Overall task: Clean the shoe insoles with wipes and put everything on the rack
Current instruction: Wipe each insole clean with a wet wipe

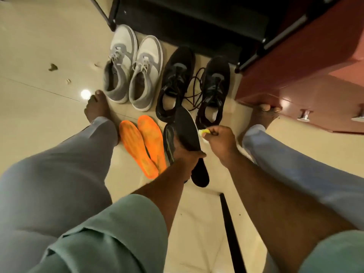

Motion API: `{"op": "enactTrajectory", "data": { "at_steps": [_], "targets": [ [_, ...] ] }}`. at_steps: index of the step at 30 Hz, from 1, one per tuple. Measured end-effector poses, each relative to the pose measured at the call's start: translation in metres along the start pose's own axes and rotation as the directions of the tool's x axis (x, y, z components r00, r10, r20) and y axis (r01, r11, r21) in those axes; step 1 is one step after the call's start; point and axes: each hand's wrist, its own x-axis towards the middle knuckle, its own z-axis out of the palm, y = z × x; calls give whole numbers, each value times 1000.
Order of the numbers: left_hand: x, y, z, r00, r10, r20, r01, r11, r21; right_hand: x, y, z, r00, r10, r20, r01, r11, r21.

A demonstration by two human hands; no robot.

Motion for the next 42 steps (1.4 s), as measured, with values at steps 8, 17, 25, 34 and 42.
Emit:
{"op": "enactTrajectory", "data": {
  "at_steps": [8, 17, 25, 34, 42],
  "targets": [
    [59, -70, 39, 979, -186, -86, 204, 876, 438, 42, 97, 43, 966, 236, 106, -230, 971, -64],
    [103, -77, 56, 995, -96, -15, 96, 952, 291, 85, 133, 58, 961, 272, 54, -264, 956, -127],
    [136, -51, -6, 885, 182, -428, 0, 920, 391, 87, 136, 66, 989, 146, -6, -136, 909, -394],
    [171, -23, -22, 911, 197, -362, 21, 855, 519, 90, 132, 68, 999, 28, 20, -16, 892, -452],
    [110, -3, -33, 927, 222, -301, -95, 918, 386, 69, 94, 37, 970, 229, 83, -142, 809, -570]
  ]
}}
